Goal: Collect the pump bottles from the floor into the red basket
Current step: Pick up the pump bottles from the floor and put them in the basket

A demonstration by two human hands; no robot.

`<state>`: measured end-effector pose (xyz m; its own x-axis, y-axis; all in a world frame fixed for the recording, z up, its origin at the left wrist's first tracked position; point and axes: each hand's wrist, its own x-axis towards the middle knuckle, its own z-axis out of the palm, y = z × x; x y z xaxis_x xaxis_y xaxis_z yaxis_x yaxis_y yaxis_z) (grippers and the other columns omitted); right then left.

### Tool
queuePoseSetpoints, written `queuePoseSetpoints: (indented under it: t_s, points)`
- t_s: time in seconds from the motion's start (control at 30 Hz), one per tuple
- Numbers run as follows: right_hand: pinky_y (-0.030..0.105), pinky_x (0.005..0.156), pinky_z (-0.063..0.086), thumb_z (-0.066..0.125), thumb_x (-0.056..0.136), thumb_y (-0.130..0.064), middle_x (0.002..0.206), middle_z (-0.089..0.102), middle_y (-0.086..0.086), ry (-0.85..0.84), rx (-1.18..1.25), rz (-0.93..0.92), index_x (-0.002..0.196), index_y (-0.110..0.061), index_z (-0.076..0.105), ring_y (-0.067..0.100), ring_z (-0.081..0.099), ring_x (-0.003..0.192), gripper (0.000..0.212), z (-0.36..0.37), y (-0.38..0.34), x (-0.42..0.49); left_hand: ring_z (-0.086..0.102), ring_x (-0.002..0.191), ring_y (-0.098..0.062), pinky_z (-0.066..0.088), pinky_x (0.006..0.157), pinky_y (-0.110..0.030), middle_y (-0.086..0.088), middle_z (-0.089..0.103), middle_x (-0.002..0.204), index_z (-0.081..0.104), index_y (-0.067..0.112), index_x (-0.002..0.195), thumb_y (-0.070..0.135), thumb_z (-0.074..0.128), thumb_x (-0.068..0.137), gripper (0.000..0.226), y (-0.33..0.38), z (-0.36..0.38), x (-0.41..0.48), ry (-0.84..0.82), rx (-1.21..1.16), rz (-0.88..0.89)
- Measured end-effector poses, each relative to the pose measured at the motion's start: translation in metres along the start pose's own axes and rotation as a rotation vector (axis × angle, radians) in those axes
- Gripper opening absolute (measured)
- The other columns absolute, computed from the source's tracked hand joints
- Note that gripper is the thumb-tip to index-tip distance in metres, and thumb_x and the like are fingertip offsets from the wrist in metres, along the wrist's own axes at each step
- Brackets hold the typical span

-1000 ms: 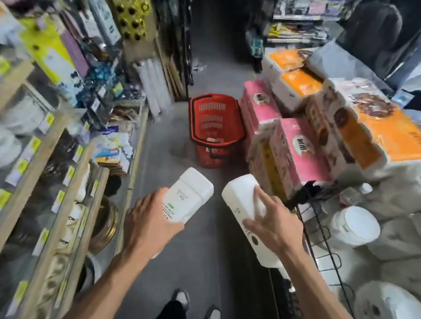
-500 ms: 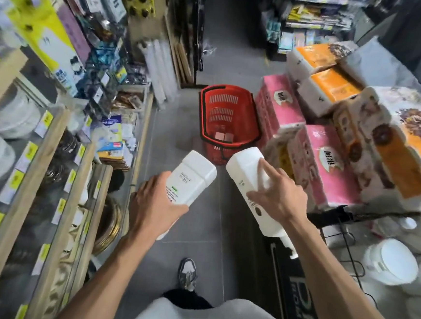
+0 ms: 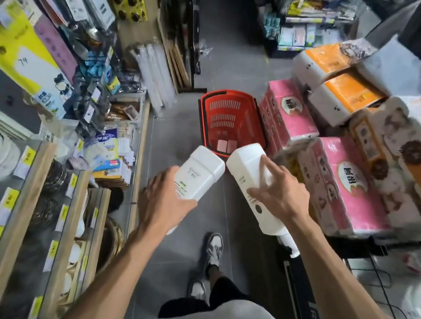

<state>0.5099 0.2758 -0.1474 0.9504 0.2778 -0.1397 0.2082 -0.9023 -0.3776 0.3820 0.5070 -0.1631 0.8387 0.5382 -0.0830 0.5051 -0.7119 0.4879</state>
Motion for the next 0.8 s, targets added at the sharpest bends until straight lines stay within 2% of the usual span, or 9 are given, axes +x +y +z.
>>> queuePoseSetpoints:
  t_s: [0.1, 0.2, 0.4, 0.67, 0.8]
  points:
    - [0.045, 0.087, 0.055, 0.077, 0.075, -0.052, 0.129, 0.059, -0.003, -0.024, 0.074, 0.049, 0.155, -0.047, 0.029, 0.026, 0.065, 0.104, 0.093, 0.002, -0.003, 0.025, 0.058, 0.11, -0.028, 0.05, 0.082, -0.04, 0.002, 0.061, 0.123, 0.047, 0.028, 0.13, 0.042, 0.083, 0.06, 0.08, 0.01, -0.001, 0.031, -0.023, 0.008, 0.001]
    - [0.041, 0.086, 0.054, 0.076, 0.075, -0.052, 0.125, 0.059, -0.004, -0.022, 0.111, 0.076, 0.156, -0.046, 0.03, 0.026, 0.066, 0.101, 0.093, 0.007, -0.003, 0.056, 0.059, 0.107, -0.028, 0.05, 0.084, -0.042, 0.001, 0.063, 0.122, 0.046, 0.029, 0.13, 0.043, 0.083, 0.059, 0.081, 0.018, 0.002, 0.066, -0.039, 0.027, -0.013]
    - [0.04, 0.087, 0.05, 0.075, 0.075, -0.051, 0.13, 0.058, -0.004, -0.065, 0.146, 0.136, 0.152, -0.048, 0.033, 0.03, 0.066, 0.105, 0.088, 0.007, -0.001, 0.118, 0.059, 0.103, -0.025, 0.046, 0.074, -0.036, 0.003, 0.063, 0.118, 0.047, 0.029, 0.129, 0.041, 0.084, 0.059, 0.08, 0.032, 0.006, 0.128, -0.047, 0.03, -0.07]
    - [0.038, 0.081, 0.052, 0.074, 0.075, -0.049, 0.128, 0.058, -0.004, -0.083, 0.145, 0.164, 0.152, -0.047, 0.033, 0.029, 0.067, 0.099, 0.087, 0.004, -0.011, 0.193, 0.058, 0.101, -0.026, 0.051, 0.081, -0.042, 0.005, 0.064, 0.114, 0.049, 0.033, 0.121, 0.042, 0.082, 0.057, 0.072, 0.043, 0.018, 0.203, -0.074, -0.01, -0.122]
    - [0.037, 0.079, 0.052, 0.074, 0.075, -0.048, 0.125, 0.058, -0.004, -0.09, 0.133, 0.198, 0.152, -0.046, 0.033, 0.028, 0.067, 0.096, 0.087, 0.007, -0.021, 0.231, 0.058, 0.099, -0.025, 0.053, 0.079, -0.043, 0.007, 0.063, 0.109, 0.049, 0.034, 0.118, 0.042, 0.081, 0.057, 0.069, 0.043, 0.022, 0.245, -0.102, -0.037, -0.114]
